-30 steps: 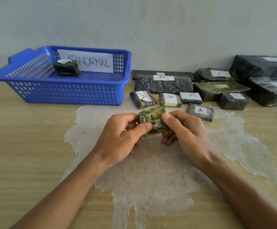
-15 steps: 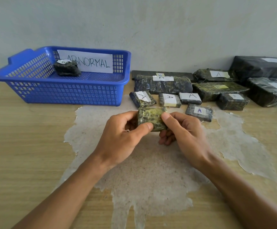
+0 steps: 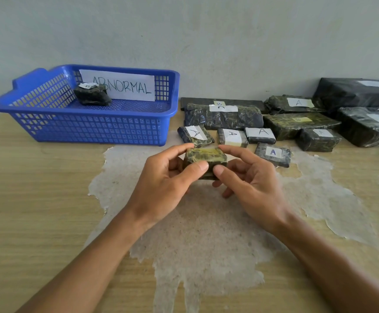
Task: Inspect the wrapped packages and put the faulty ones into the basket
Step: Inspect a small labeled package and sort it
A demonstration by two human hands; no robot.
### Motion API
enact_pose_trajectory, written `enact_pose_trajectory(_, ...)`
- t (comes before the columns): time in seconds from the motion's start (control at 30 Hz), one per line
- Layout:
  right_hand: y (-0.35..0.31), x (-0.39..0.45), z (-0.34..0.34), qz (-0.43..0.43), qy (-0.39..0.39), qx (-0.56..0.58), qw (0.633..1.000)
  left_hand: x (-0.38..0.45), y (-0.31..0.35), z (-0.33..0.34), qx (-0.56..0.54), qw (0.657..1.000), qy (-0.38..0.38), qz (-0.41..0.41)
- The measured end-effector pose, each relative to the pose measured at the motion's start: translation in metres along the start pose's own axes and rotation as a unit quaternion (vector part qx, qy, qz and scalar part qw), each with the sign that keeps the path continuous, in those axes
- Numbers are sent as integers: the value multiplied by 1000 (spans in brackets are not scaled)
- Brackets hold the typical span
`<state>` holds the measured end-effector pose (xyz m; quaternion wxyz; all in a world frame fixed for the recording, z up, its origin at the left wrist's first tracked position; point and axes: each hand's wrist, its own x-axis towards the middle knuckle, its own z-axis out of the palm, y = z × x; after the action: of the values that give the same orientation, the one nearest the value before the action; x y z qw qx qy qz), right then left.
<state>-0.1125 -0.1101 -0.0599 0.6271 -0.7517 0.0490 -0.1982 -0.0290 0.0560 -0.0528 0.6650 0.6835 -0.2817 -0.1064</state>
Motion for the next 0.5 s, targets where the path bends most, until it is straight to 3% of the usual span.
enact_pose_trajectory(0.2, 2, 1, 1, 4, 9, -2, 1000, -3, -2, 0, 67, 997, -22, 33)
enact_pose_trajectory(0.5, 0, 0, 1, 4, -3, -8, 1000, -3, 1, 1, 74, 996, -35, 43)
